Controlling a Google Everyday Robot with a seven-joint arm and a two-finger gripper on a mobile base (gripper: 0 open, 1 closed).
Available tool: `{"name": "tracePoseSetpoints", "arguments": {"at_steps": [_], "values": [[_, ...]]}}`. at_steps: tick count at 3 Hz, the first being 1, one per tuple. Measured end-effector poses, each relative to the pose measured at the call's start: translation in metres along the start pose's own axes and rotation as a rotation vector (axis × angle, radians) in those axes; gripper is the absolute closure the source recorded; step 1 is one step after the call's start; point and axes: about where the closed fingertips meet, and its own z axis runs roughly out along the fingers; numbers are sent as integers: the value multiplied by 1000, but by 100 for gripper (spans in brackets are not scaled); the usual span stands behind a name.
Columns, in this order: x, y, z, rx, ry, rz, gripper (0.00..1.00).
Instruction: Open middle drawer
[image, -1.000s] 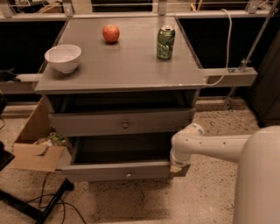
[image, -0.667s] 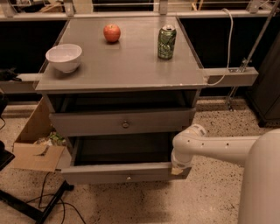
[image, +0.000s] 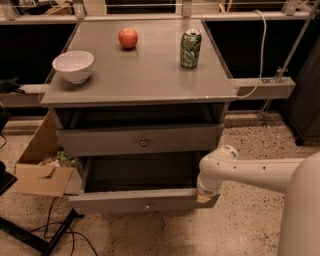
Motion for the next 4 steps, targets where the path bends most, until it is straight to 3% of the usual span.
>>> {"name": "tracePoseSetpoints", "arguments": {"at_steps": [4], "values": [[6,24,-3,-40,-4,0,100]]}}
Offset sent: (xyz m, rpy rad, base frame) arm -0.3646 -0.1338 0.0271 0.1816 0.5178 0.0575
